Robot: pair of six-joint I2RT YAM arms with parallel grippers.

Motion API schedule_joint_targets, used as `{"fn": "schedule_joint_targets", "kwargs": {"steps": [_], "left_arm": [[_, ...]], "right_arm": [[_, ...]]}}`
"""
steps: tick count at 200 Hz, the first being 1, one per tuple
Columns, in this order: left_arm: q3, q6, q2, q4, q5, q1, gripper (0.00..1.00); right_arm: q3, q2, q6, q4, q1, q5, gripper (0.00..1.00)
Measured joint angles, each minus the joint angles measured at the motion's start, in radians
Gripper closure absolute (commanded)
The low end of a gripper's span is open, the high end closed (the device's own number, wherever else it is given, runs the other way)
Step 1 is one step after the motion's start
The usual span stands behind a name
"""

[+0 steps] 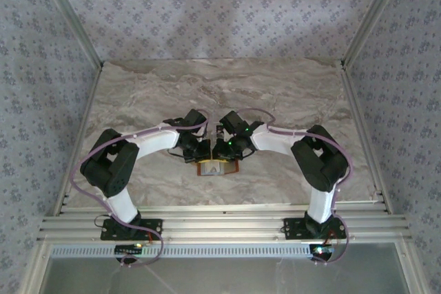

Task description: Take the credit cards out of the card holder

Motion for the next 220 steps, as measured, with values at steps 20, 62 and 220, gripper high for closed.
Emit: {"fn": "schedule_joint_targets", "kwargs": {"steps": [20,62,220], "left_arm": [[0.000,0.000,0.000,0.000,-0.001,0.000,0.95],[0.000,0.000,0.000,0.000,-0.003,0.000,0.95],[0.000,0.019,0.000,-0.004,-0.008,0.000,0.95]], "right_arm": [[0.000,0.008,-0.004,-0.004,0.000,0.004,0.80],[0.002,0.010,-0.011,-0.010,0.000,0.015,0.78],[0.029,-0.021,-0.034,-0.095,-0.008,0.066,0.71]]}}
